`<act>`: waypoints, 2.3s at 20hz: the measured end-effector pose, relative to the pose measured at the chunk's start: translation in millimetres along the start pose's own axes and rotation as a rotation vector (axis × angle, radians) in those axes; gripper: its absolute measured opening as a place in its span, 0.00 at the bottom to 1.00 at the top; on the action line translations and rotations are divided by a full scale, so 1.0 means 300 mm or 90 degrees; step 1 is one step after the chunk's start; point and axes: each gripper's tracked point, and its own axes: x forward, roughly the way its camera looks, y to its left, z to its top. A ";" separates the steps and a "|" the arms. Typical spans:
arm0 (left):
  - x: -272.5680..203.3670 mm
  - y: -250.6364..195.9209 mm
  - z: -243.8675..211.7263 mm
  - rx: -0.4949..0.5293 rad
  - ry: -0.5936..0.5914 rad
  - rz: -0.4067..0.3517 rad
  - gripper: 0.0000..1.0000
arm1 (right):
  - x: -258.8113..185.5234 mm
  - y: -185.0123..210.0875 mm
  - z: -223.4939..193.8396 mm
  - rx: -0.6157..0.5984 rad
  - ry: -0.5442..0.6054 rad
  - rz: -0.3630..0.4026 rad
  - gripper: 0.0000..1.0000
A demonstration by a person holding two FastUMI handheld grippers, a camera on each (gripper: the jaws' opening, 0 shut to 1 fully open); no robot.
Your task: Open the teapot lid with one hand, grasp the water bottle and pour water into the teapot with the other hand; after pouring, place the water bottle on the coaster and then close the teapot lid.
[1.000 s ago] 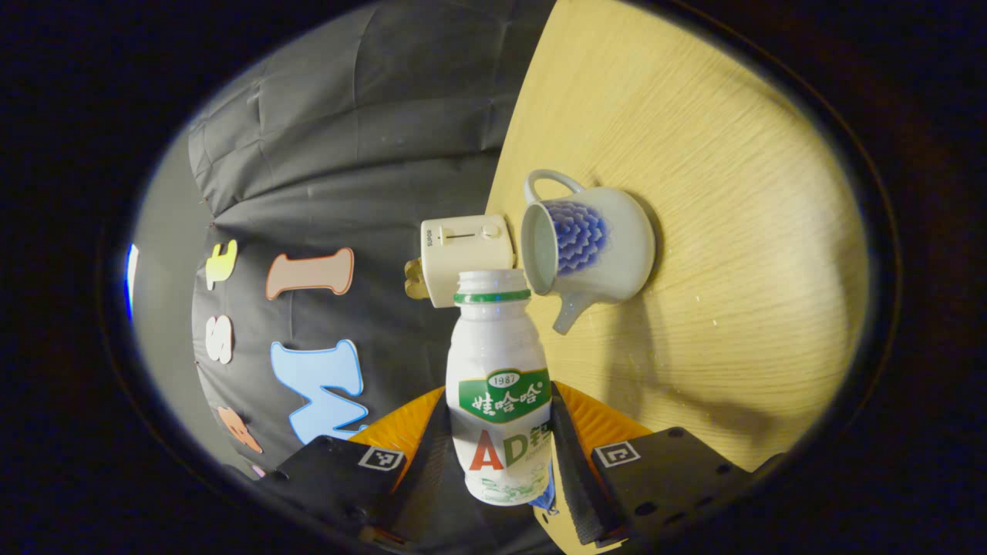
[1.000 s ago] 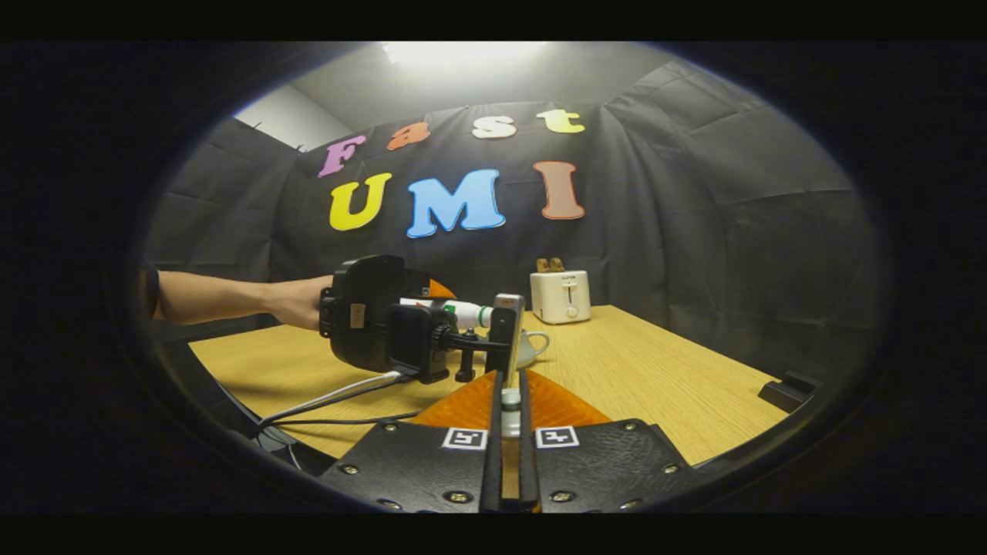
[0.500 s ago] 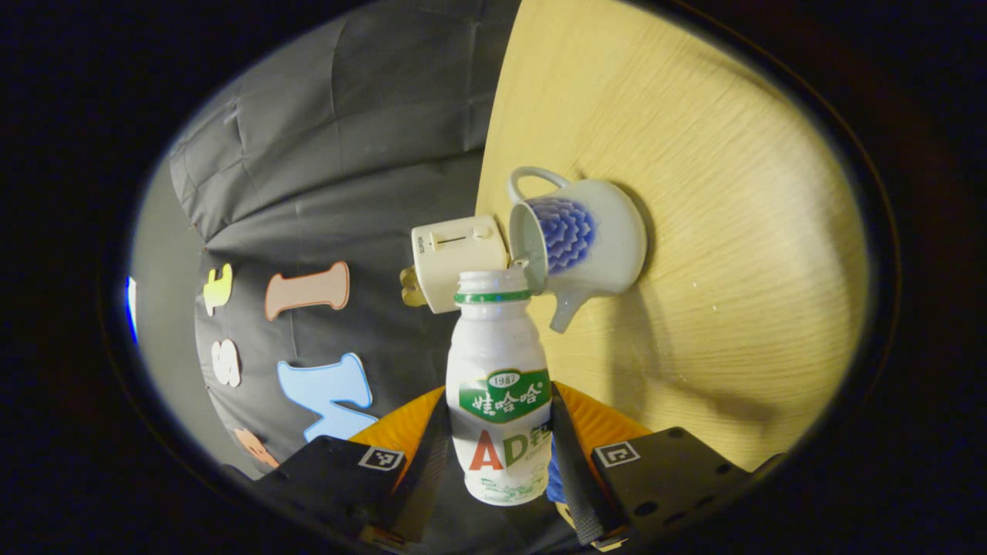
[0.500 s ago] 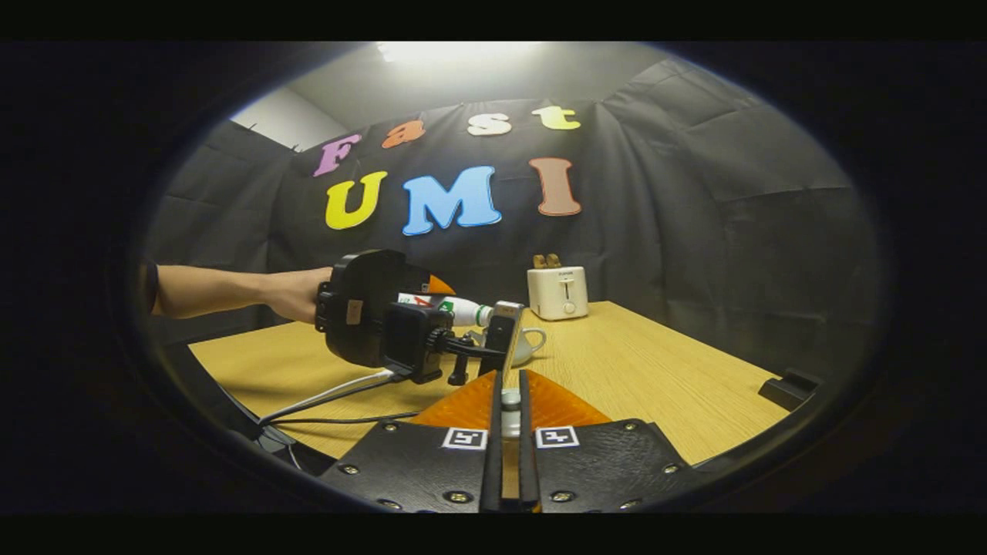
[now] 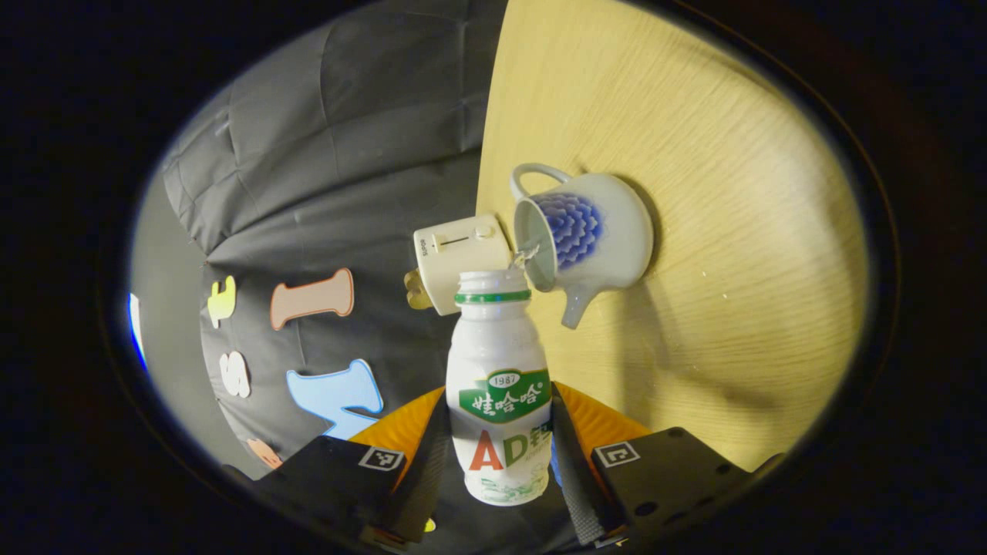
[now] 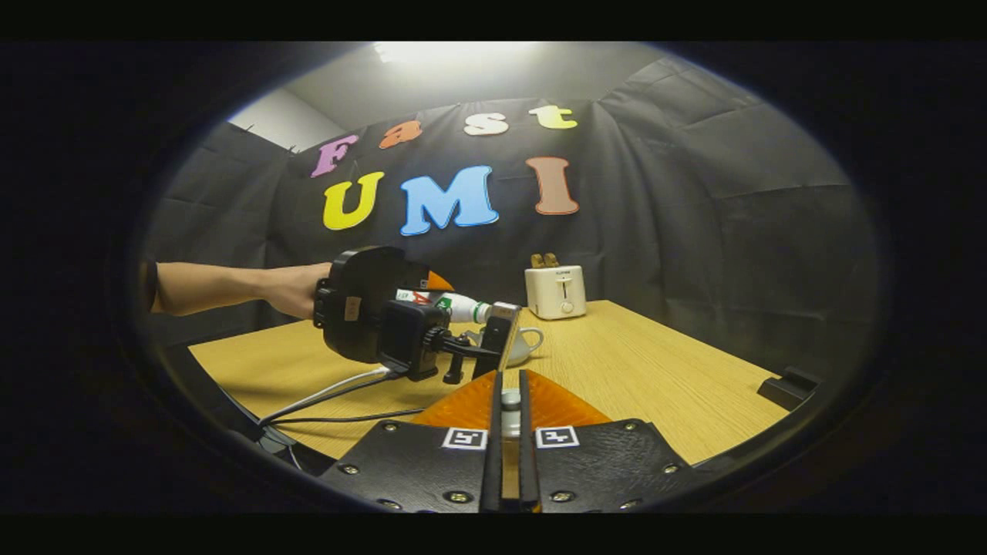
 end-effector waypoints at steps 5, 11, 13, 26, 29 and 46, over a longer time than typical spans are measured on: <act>0.006 0.006 -0.012 0.013 0.006 0.005 0.75 | 0.007 -0.007 -0.006 0.000 0.002 -0.002 0.08; 0.004 0.013 -0.011 0.040 0.008 0.013 0.75 | 0.007 -0.008 -0.008 0.001 0.004 -0.002 0.24; 0.006 0.013 -0.010 0.043 0.007 0.014 0.80 | 0.007 -0.009 -0.008 0.002 0.004 -0.002 0.00; 0.005 0.026 -0.011 0.067 0.012 0.029 0.75 | 0.003 -0.013 -0.002 0.006 0.001 -0.005 0.08; 0.006 0.026 -0.013 0.072 0.013 0.030 0.75 | 0.004 -0.020 -0.007 0.011 0.006 -0.007 0.00; -0.006 0.032 0.004 0.125 0.017 0.036 0.75 | 0.008 -0.023 -0.022 0.019 0.018 -0.005 0.00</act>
